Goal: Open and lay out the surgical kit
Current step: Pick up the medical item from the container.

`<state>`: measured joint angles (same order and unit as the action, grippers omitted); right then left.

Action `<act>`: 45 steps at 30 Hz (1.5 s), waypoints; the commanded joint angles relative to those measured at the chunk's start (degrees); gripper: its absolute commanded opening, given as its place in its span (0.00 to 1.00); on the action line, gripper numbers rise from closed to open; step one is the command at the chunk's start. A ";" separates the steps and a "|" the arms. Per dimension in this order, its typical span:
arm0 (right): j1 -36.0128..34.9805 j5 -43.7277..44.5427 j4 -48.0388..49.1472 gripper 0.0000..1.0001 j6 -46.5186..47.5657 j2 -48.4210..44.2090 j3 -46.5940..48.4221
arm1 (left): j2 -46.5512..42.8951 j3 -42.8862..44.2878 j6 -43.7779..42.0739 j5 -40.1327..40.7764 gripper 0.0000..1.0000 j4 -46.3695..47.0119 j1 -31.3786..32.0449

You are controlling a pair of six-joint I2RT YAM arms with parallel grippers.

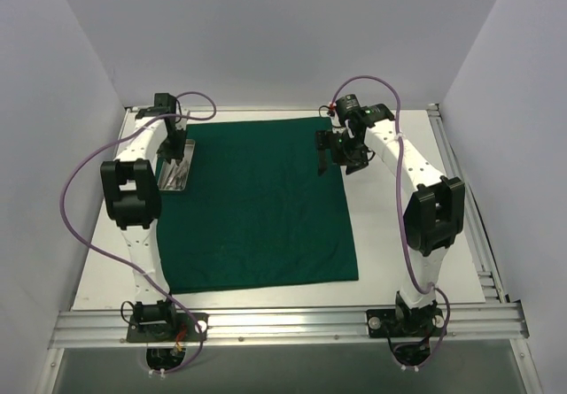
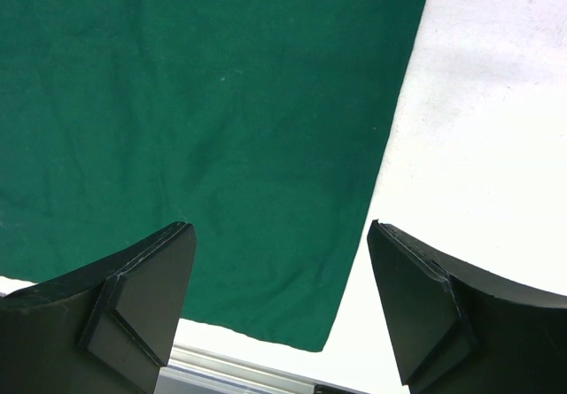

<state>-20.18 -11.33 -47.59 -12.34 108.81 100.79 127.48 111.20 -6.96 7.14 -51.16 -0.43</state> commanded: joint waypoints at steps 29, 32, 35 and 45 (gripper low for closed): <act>1.38 -0.01 -2.42 0.81 0.21 0.43 1.07 | 7.26 6.22 0.11 0.51 0.31 0.88 -0.19; 1.46 -0.01 -2.59 0.81 0.21 0.43 1.07 | 7.34 6.31 0.19 0.42 0.24 0.97 -0.19; 1.46 -0.01 -2.59 0.81 0.21 0.52 1.16 | 6.82 6.22 0.54 0.25 0.14 0.88 -0.19; 1.46 -0.44 -2.24 0.81 0.21 0.61 1.86 | 3.31 6.14 1.78 1.74 0.02 0.53 -0.19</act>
<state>-19.09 -11.40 -47.62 -12.34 109.40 100.82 134.28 114.91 -6.17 7.70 -51.18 -0.47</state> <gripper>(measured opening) 0.810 0.120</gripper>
